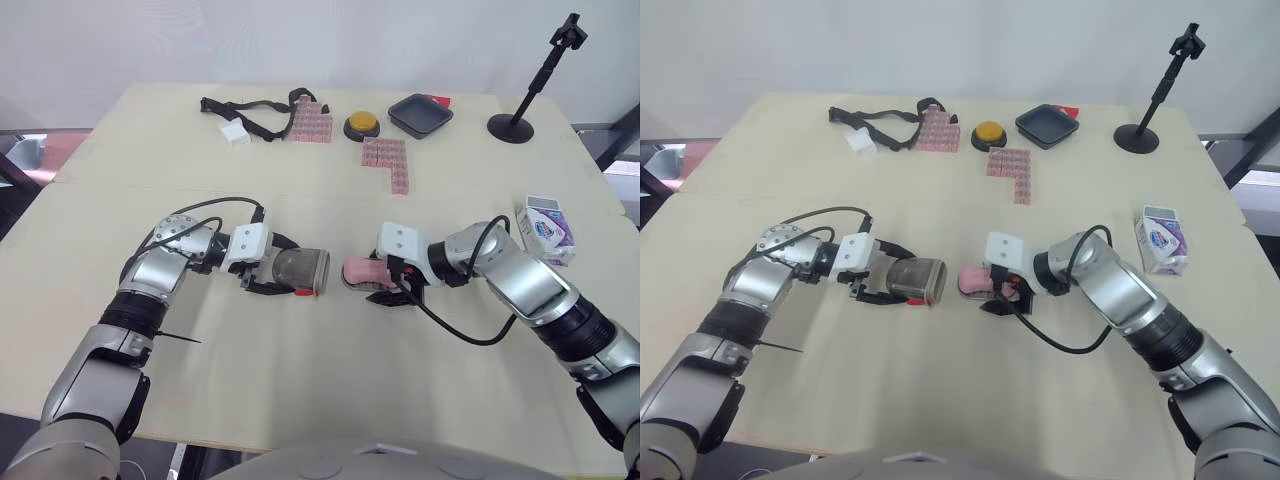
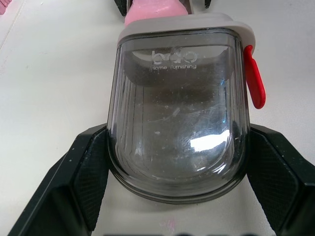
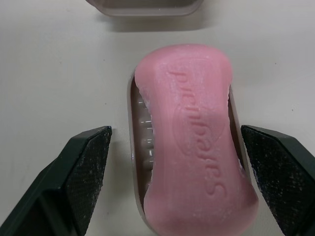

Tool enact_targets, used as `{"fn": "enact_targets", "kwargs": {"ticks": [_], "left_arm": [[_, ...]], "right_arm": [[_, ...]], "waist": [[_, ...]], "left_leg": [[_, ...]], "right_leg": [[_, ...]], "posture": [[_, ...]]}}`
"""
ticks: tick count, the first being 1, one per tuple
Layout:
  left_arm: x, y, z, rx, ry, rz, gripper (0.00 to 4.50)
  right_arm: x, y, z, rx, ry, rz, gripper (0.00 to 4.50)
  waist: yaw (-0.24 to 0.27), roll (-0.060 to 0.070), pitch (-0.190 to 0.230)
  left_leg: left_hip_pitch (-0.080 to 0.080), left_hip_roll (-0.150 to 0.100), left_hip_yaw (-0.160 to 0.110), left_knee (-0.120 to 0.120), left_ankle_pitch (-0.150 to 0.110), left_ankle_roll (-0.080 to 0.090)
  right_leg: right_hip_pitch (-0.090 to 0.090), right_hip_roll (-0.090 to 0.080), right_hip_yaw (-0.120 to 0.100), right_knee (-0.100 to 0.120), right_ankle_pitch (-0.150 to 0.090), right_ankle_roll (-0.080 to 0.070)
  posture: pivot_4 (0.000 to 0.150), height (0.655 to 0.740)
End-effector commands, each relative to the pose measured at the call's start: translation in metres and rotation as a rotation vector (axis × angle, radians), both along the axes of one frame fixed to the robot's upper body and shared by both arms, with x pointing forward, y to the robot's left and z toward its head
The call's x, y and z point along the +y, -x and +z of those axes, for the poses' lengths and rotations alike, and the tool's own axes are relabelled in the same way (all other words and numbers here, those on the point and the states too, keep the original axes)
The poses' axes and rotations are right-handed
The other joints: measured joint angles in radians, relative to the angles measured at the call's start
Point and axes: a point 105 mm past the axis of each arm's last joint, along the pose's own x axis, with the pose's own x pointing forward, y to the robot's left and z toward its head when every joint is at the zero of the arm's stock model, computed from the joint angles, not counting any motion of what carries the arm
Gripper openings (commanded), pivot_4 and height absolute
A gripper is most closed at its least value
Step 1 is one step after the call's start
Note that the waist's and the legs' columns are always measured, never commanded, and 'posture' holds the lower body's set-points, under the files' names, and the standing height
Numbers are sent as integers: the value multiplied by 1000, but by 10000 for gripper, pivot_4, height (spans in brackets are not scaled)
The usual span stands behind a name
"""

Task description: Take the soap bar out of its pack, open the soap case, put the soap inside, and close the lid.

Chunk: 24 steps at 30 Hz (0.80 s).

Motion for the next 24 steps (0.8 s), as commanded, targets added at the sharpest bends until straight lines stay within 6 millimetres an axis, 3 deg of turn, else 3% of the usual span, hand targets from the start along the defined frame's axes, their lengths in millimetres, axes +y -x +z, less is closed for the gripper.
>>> {"fn": "enact_targets", "kwargs": {"ticks": [1, 6, 13, 19, 24], "left_arm": [[1, -1, 10, -36, 21, 1, 37058], [1, 0, 10, -36, 19, 0, 37058], [-1, 0, 10, -37, 21, -2, 36792], [0, -1, 10, -35, 20, 4, 36792], [1, -3, 8, -28, 25, 24, 36792]], "right_arm": [[-1, -4, 2, -34, 19, 0, 45000], [-2, -6, -2, -35, 13, -25, 45000], [-2, -9, -2, -52, 11, -36, 25895], [-4, -11, 2, -76, 19, -22, 25220], [-7, -10, 18, -132, 41, 40, 25220]], "waist": [[0, 0, 0], [-2, 0, 0], [-2, 0, 0], [-2, 0, 0], [1, 0, 0]], "left_leg": [[0, 0, 0, 0, 0, 0], [0, 0, 0, 0, 0, -1], [1, 0, 0, 0, 1, -2], [1, 0, 0, 0, 2, -3], [0, 0, 0, 0, 2, -3]], "right_leg": [[0, 0, 0, 0, 0, 0], [0, 0, 0, 0, 0, 0], [0, 0, 1, 1, 0, 0], [0, 0, 1, 1, 0, 0], [0, 0, 0, 1, 0, 0]], "posture": [[1500, 7338], [1500, 7338], [1500, 7338], [1500, 7338], [1500, 7338]]}}
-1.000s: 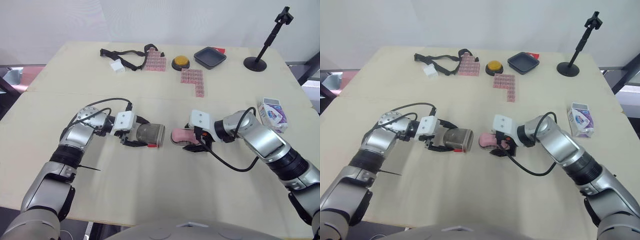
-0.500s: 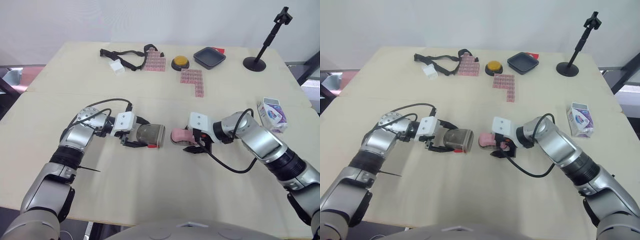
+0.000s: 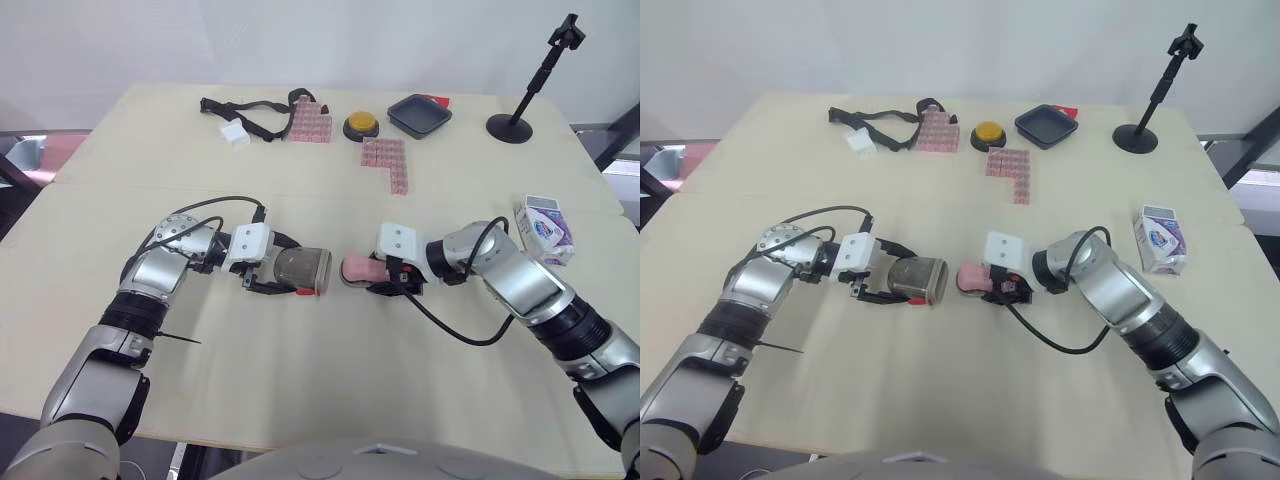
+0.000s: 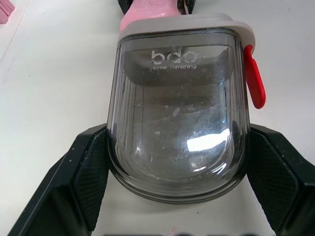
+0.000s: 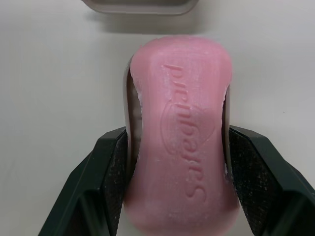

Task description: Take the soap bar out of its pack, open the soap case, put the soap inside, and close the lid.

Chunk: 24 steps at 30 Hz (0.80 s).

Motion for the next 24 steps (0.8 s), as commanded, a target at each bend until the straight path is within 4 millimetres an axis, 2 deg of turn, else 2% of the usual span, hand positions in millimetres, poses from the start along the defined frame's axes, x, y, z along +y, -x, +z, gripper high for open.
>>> {"fn": "enact_targets", "kwargs": {"ticks": [1, 7, 11, 16, 24], "left_arm": [[2, -4, 5, -9, 25, 35, 36792], [-8, -9, 5, -4, 60, 60, 36792], [-23, -11, 8, -10, 94, 57, 36792], [-34, -10, 12, -13, 120, 39, 36792], [-37, -9, 15, -17, 128, 28, 36792]], "right_arm": [[-4, -3, 20, -74, 28, 42, 25220], [0, 3, 41, -91, 39, 97, 25220], [6, 7, 50, -78, 49, 116, 25220], [5, 9, 45, -38, 80, 105, 25220], [2, 8, 37, -6, 118, 79, 25220]], "waist": [[1, 0, 0], [-2, 0, 0], [1, 0, 0], [3, 0, 0], [5, 0, 0]], "left_leg": [[0, 0, 0, 0, 0, 0], [0, 1, 0, -1, 0, 0], [0, 1, 0, -1, 0, 0], [0, 1, 0, -1, 0, 0], [0, 1, 0, -2, 0, 0]], "right_leg": [[0, 0, 0, 0, 0, 0], [0, 0, 0, 0, 0, 0], [0, 1, 0, 0, 0, 0], [0, 0, 0, -1, 0, 0], [0, 0, 0, -1, 0, 0]], "posture": [[1500, 7338], [1500, 7338], [1500, 7338], [1500, 7338], [1500, 7338]]}}
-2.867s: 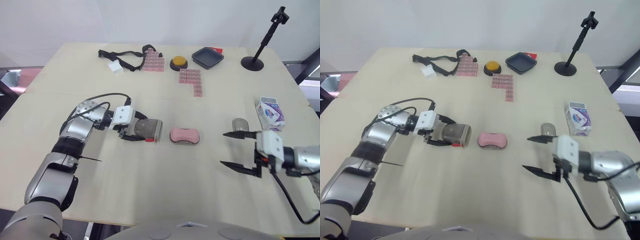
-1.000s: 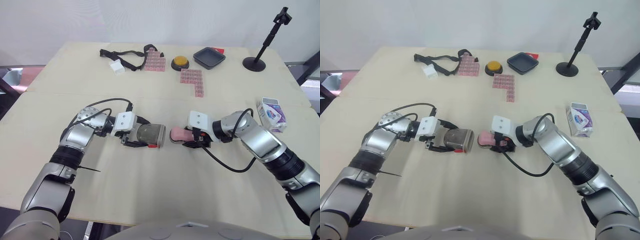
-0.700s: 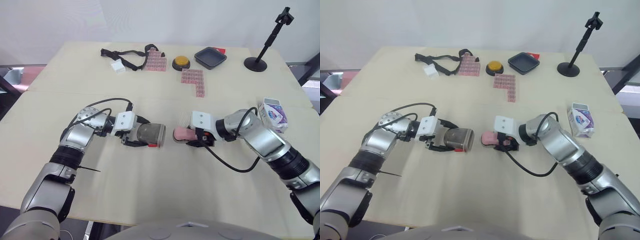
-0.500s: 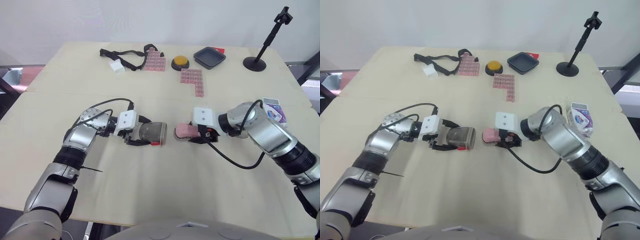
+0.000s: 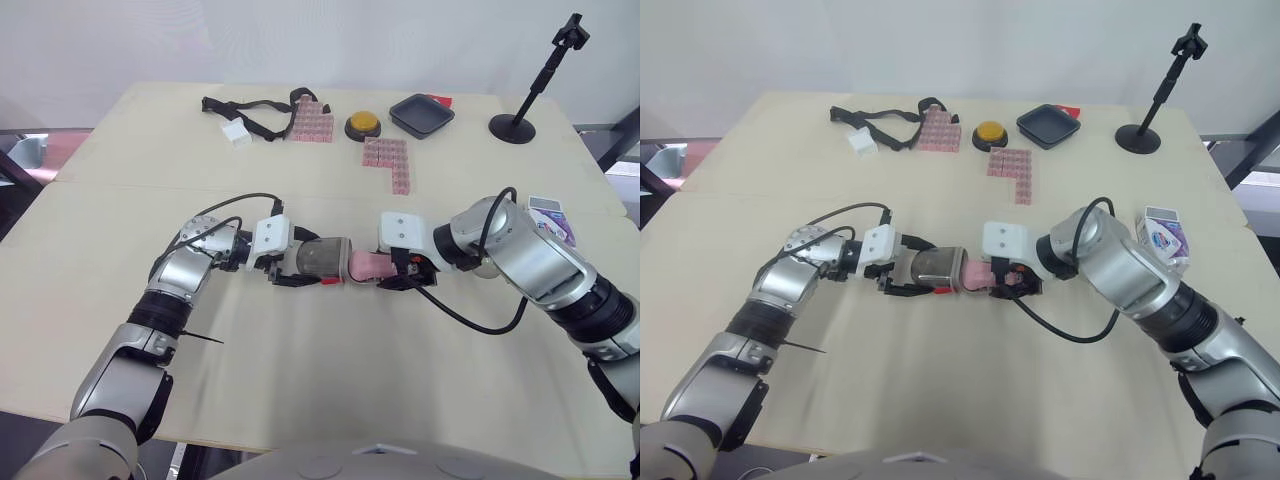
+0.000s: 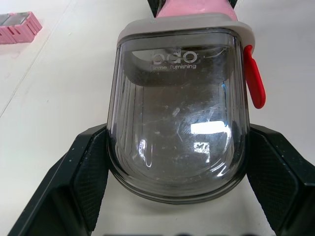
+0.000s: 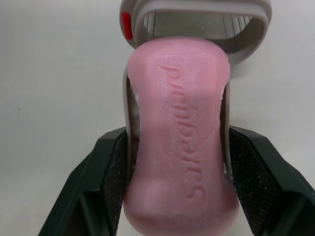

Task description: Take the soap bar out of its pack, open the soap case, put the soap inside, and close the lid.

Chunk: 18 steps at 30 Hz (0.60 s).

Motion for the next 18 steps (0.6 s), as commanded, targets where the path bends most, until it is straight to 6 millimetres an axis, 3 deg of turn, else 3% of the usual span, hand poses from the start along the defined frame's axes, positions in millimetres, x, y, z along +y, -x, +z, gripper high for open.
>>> {"fn": "enact_targets", "kwargs": {"ticks": [1, 18], "left_arm": [[-4, -1, 12, -42, 19, -17, 36792], [-21, 0, 13, -59, 55, -18, 36792]], "right_arm": [[3, -2, 7, -31, 4, 10, 25220], [14, -9, 16, -56, 53, 2, 25220]], "waist": [[0, 0, 0], [7, 0, 0]], "left_leg": [[0, 0, 0, 0, 0, 0], [0, 0, 0, 0, 0, 0]], "right_leg": [[0, 0, 0, 0, 0, 0], [0, 0, 0, 0, 0, 0]], "posture": [[1500, 7338], [1500, 7338]]}}
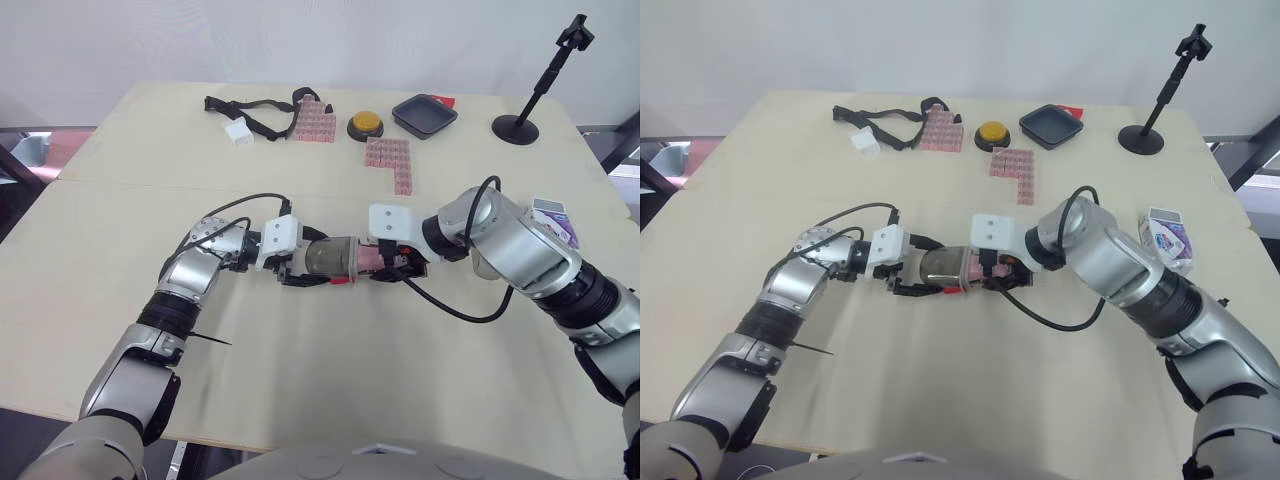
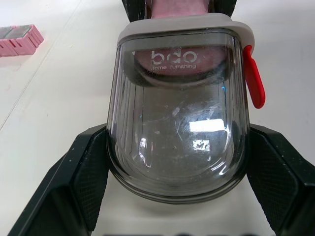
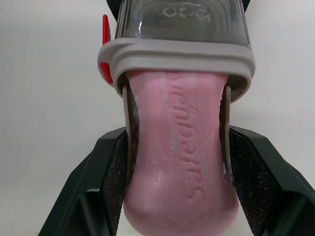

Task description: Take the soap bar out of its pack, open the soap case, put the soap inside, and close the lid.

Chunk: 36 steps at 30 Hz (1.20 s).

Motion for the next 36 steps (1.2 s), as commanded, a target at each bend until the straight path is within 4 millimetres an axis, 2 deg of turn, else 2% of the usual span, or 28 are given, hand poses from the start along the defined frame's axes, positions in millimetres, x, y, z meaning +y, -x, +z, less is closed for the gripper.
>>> {"fn": "enact_targets", "kwargs": {"ticks": [1, 31, 33, 36], "left_arm": [[-8, -1, 13, -58, 29, -9, 36792], [-14, 0, 9, -57, 28, -6, 36792], [-13, 0, 7, -54, 23, -5, 36792], [-12, 1, 5, -48, 13, -5, 36792]], "right_arm": [[1, -2, 10, -41, 18, 0, 25220], [15, 2, 23, -56, -1, -29, 25220], [14, 1, 24, -63, -2, -30, 35560], [13, 0, 25, -71, 6, -28, 44764]], "waist": [[0, 0, 0], [4, 0, 0], [4, 0, 0], [4, 0, 0]], "left_leg": [[0, 0, 0, 0, 0, 0], [0, 0, 0, -1, 0, -2], [0, 0, 0, -1, 0, -3], [0, 0, 0, -1, 0, -3]], "right_leg": [[0, 0, 0, 0, 0, 1], [0, 0, 0, 0, 2, 4], [0, 0, 0, 0, 2, 4], [0, 0, 0, 0, 2, 4]], "posture": [[1500, 7338], [1500, 7338], [1500, 7338], [1500, 7338]]}}
